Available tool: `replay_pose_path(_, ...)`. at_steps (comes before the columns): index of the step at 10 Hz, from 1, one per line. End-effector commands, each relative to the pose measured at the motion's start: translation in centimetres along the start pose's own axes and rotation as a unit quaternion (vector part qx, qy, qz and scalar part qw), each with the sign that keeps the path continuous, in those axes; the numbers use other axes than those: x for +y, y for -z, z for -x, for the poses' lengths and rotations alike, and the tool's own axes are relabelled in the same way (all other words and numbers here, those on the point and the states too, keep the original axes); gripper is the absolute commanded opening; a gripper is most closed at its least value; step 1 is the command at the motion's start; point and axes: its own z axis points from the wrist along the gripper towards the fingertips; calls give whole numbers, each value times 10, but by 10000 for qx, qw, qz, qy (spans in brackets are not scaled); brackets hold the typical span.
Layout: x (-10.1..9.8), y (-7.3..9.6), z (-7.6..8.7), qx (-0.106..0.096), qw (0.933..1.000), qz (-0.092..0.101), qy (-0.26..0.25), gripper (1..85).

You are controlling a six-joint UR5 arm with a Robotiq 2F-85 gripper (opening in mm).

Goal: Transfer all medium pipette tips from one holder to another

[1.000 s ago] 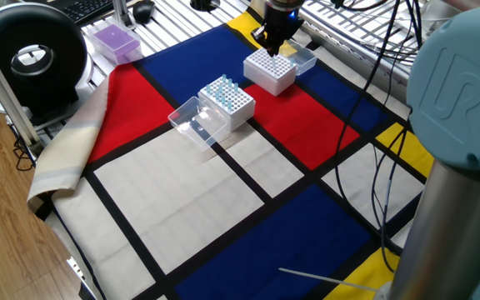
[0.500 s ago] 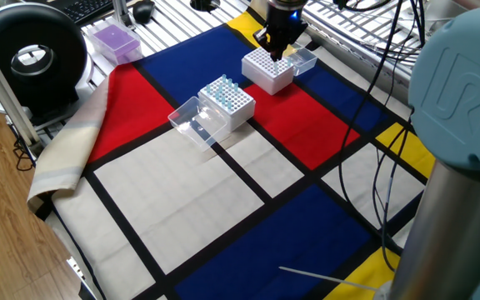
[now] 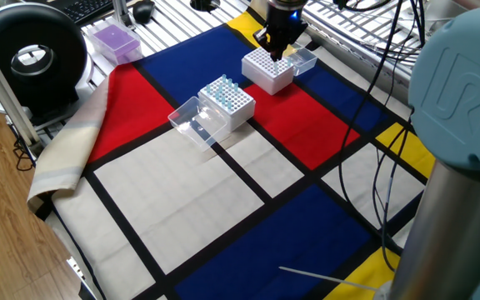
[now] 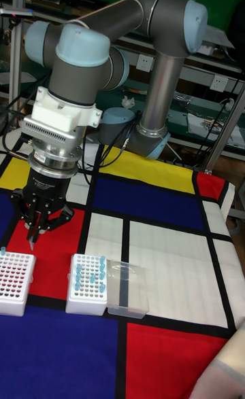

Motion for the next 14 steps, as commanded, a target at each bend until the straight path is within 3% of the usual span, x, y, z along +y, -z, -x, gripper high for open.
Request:
replay_pose_path(1,4,7,17,-266,9995,102,103,20)
replay_pose_path(5,8,4,24,-426,9987,234,127,20)
replay_pose_path(9,6,-4,24,-527,9982,240,138,17)
replay_pose_path(14,2,-10,17,-561,9980,265,95,17)
